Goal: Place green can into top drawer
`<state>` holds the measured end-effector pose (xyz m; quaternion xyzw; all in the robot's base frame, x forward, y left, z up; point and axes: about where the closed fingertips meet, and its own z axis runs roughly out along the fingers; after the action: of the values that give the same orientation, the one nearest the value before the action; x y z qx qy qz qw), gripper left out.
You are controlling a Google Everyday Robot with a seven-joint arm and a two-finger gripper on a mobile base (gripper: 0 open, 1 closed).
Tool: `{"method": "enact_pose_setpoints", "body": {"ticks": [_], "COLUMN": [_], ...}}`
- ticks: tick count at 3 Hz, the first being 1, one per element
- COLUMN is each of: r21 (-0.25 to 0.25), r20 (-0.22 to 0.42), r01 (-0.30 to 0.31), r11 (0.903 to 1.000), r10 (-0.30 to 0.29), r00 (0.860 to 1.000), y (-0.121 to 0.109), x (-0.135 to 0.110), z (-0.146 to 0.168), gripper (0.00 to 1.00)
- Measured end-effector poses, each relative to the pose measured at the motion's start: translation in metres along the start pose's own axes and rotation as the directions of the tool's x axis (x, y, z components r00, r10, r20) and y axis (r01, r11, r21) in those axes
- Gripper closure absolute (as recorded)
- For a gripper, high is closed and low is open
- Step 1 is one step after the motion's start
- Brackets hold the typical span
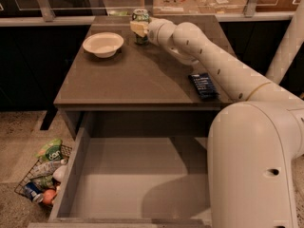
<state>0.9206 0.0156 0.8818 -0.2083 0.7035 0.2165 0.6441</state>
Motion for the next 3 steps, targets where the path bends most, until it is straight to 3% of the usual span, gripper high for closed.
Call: {"method": "enact_pose_setpoints", "body": {"ticks": [1,3], "r21": [-0.002,-0.007], "r20": [-0.044,-0.107], "r01": [0.062,0.196], "r11": [0.9980,0.9806], "r10": [-0.062,-0.195], "r00": [0.997,0.975], "y": [0.012,0.048], "x": [-0.025,-0.106], "z": [-0.017,-0.083], "gripper": [1.00,1.00]}}
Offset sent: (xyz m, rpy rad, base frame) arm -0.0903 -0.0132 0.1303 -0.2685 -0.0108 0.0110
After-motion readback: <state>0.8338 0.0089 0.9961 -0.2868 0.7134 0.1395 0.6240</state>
